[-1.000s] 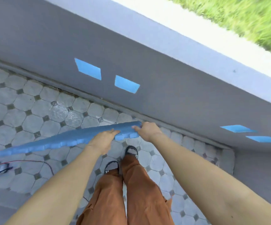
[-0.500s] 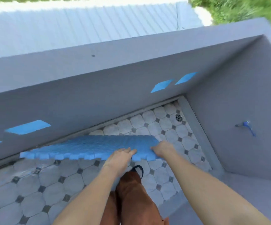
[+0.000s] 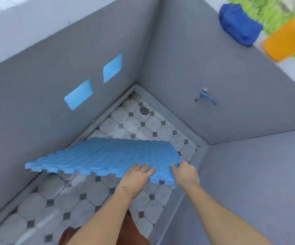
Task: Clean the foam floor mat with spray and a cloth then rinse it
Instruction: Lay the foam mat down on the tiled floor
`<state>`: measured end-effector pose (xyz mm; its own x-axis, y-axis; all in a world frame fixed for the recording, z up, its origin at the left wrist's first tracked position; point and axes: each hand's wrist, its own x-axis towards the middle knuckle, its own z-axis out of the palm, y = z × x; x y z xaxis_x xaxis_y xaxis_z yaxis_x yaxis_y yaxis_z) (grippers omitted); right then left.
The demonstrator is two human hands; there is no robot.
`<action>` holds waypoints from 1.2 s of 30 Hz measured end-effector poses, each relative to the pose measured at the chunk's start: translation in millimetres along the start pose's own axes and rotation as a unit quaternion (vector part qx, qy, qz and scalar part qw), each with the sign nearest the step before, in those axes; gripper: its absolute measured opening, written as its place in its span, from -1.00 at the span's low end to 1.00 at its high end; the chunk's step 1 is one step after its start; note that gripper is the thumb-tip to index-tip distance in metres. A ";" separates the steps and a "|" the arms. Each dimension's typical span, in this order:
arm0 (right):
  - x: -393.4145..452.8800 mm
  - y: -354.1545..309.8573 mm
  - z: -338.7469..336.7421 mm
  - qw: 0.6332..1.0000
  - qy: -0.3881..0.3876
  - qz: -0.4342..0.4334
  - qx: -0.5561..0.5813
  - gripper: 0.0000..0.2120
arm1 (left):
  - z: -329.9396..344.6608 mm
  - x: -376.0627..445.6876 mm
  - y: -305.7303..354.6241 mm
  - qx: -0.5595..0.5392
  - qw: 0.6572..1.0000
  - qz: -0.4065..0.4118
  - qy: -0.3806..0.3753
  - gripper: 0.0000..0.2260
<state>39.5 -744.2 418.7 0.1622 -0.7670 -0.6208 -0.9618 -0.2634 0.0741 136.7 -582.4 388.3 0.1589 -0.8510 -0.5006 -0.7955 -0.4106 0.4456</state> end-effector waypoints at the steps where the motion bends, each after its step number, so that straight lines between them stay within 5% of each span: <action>1: 13.4 9.9 -3.0 1.000 0.000 0.009 0.012 -0.58 | -1.1 17.4 5.9 0.017 1.000 0.013 -0.003 -0.24; 11: 99.3 100.1 44.6 0.988 0.024 0.095 0.115 -0.52 | 37.1 137.6 36.1 0.143 0.970 0.143 -0.132 -0.12; 17: 148.5 117.3 115.4 0.979 0.018 0.122 0.164 -0.47 | 105.8 191.7 -4.0 0.153 0.962 0.138 -0.179 -0.27; 28: 198.5 119.2 272.8 0.967 0.016 0.117 0.226 -0.47 | 231.4 237.9 -82.6 0.185 0.948 0.171 -0.194 0.03; 36: 249.1 107.3 384.6 0.973 -0.083 0.122 0.177 -0.42 | 327.9 270.9 -143.5 0.312 0.911 0.199 -0.182 0.05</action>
<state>-108.0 -738.4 -28.2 -0.0899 -0.6688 -0.7380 -0.9876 0.1555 -0.0206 102.2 -646.7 -54.6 -0.3287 -0.6811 -0.6543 -0.9434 0.2690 0.1940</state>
